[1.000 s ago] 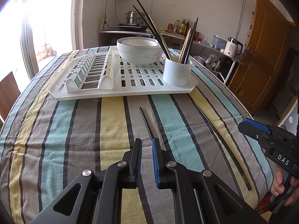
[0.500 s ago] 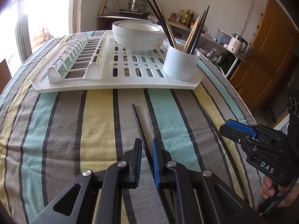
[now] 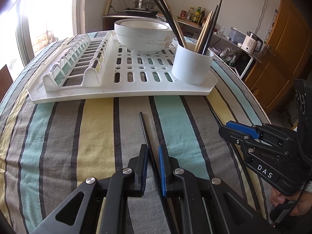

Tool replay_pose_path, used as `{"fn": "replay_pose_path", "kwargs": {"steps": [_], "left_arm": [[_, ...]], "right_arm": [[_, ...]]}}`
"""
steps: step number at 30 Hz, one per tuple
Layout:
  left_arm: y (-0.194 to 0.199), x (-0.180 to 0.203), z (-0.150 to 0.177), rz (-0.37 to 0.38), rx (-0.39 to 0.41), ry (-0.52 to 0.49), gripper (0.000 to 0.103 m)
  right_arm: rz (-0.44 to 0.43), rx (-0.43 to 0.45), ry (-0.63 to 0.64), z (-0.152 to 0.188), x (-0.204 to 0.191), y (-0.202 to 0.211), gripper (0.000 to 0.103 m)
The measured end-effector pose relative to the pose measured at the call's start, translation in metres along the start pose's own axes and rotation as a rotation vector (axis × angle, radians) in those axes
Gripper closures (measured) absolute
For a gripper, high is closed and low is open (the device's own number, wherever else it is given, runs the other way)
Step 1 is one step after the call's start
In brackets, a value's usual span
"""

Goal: Organize utensils
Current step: 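Close the right gripper on a black chopstick on the cloth, then lift the black chopstick with the right gripper above the white cup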

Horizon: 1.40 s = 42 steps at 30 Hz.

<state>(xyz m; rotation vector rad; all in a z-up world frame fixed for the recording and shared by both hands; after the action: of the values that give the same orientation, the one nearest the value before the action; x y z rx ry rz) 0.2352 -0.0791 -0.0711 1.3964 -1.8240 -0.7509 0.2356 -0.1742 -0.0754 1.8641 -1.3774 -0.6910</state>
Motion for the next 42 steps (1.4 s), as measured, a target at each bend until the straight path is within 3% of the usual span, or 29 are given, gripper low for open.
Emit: {"fn": "replay_pose_path", "kwargs": {"steps": [5,8,22,42], "left_arm": [[-0.004,0.010,-0.001,-0.054,0.007,-0.069,0.093],[-0.006,0.013,-0.002,-0.071,0.008,-0.093,0.093],[-0.003,0.013,-0.009,-0.026,-0.007,-0.102,0.097],[0.092,0.025,-0.046,0.063,0.226,-0.141,0.098]], "right_arm": [[0.007,-0.006,0.027,-0.002,-0.006,-0.001,0.097],[0.012,-0.005,0.032,-0.002,-0.007,-0.001,0.097],[-0.026,0.053,-0.001,-0.007,-0.008,0.018,0.098],[-0.042,0.295,-0.045,-0.035,-0.007,0.099,0.098]]}}
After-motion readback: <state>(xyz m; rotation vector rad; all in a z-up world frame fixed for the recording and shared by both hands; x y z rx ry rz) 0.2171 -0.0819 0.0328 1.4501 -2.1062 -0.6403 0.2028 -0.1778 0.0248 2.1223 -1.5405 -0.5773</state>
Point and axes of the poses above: each gripper's, at about its wrist camera, not at the fingertips, and y roughly against the way its jaws point, x to its right, z to its underside, the point moved 4 cm from there along -y, roughly the way its jaws point, and after that the axes turned 2 degrees about z, right-handed, at the moved point
